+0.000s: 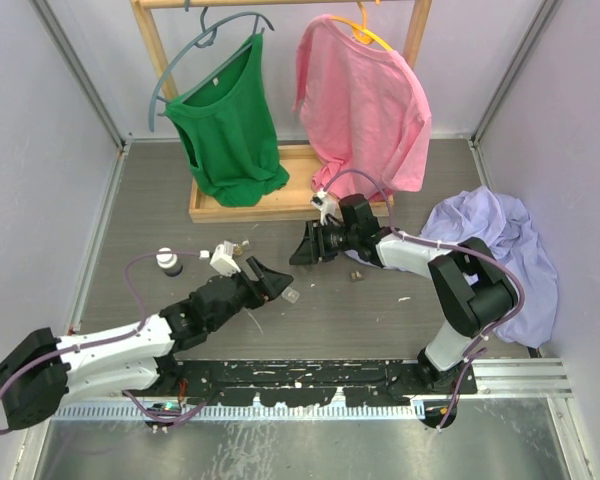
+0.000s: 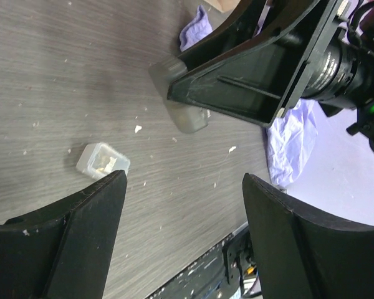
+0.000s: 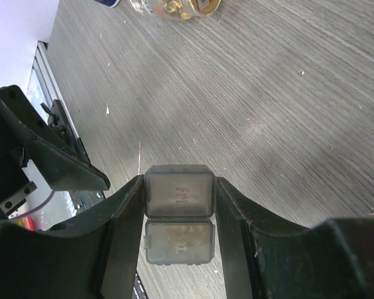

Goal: Sort the pills into containers

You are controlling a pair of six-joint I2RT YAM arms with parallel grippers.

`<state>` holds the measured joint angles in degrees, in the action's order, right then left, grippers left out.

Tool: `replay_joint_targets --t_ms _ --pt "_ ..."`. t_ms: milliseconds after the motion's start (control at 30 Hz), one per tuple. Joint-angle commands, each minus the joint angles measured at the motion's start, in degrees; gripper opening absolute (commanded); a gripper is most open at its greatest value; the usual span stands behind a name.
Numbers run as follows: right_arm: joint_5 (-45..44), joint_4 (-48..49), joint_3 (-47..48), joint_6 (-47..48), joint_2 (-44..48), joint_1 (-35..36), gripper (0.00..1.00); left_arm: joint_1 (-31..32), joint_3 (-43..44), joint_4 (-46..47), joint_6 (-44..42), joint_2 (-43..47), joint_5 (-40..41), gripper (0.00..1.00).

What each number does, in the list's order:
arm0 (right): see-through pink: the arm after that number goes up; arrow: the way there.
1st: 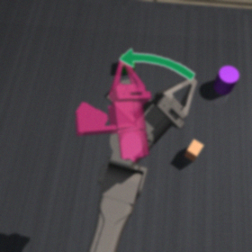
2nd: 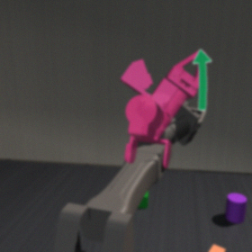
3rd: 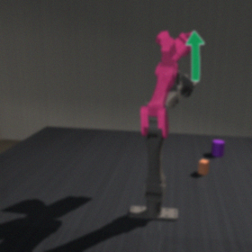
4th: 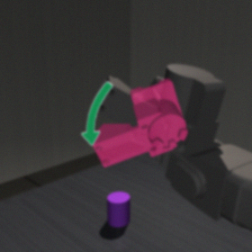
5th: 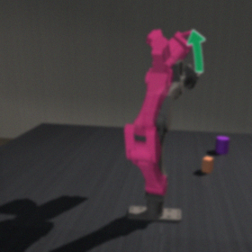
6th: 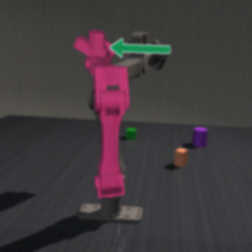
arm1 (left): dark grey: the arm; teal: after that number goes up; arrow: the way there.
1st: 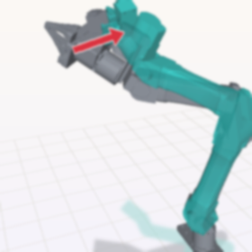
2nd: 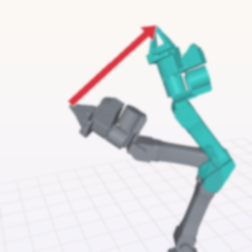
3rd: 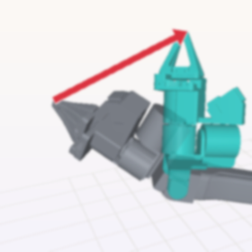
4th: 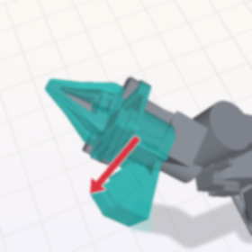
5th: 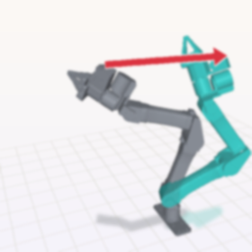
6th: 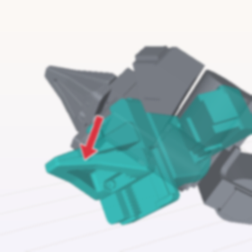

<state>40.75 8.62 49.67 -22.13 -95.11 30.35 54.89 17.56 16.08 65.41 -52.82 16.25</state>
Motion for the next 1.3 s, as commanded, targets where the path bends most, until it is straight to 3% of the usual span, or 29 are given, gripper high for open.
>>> replay_joint_targets --t_ms 0,500,833,1267 --pt "-0.9 4.7 -0.4 -2.7 3.3 -0.1 0.20 1.6 4.1 11.8 -0.6 -5.5 6.1 0.76" --pt "-0.8 5.5 -0.6 -6.3 3.6 -0.1 0.20 4.6 9.2 14.4 -2.4 -16.4 10.2 0.65" --pt "-0.3 5.5 -0.6 -6.3 3.6 -0.1 0.20 4.6 11.5 15.1 -3.0 -22.2 12.2 0.64" --pt "0.3 6.0 -0.8 -6.7 3.4 -0.1 0.20 4.7 15.7 9.2 -3.6 -25.2 17.6 0.58"
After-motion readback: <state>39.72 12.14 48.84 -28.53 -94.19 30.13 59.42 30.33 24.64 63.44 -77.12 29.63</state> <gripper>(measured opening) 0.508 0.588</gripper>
